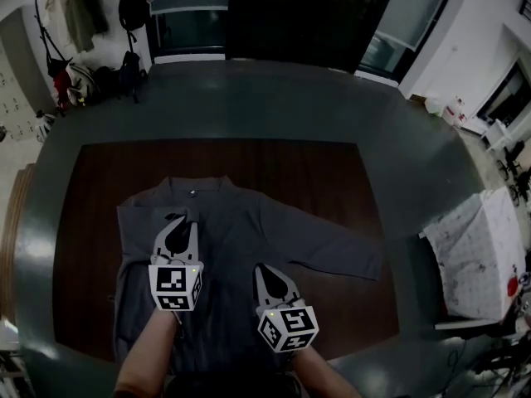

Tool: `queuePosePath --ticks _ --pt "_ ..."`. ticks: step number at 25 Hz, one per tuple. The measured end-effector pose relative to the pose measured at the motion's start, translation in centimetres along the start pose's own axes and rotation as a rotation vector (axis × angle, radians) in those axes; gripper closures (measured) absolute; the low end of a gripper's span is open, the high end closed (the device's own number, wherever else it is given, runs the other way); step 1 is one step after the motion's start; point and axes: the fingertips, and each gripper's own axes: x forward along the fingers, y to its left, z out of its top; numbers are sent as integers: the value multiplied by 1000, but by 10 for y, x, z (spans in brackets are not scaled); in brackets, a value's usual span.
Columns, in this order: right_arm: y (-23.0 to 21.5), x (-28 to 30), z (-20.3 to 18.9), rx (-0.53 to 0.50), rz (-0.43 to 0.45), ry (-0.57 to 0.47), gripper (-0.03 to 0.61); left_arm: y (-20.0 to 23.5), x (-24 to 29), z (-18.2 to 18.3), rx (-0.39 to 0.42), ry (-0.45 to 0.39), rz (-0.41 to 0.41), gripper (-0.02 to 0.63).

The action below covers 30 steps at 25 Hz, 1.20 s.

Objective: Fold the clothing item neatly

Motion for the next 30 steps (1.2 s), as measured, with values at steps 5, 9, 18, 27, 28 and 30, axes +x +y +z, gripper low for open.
queuePosePath --ticks 5,9,18,27,28,30 --pt "-17 -2 -11 38 -6 21 591 -57 17 -67 196 176 -145 581" --pt "-20 -7 -16 51 -7 26 591 -89 9 -105 231 276 -260 545" --pt "-25 12 -33 -105 -13 140 591 -82 -11 -121 210 303 -201 538" --pt "50 125 -39 -591 163 334 500 41 -23 -150 48 390 29 538" --pt "53 135 -46 -639 164 371 500 49 -23 -150 42 393 41 538" --pt "52 153 -63 -698 163 449 500 59 -23 -153 30 399 50 538"
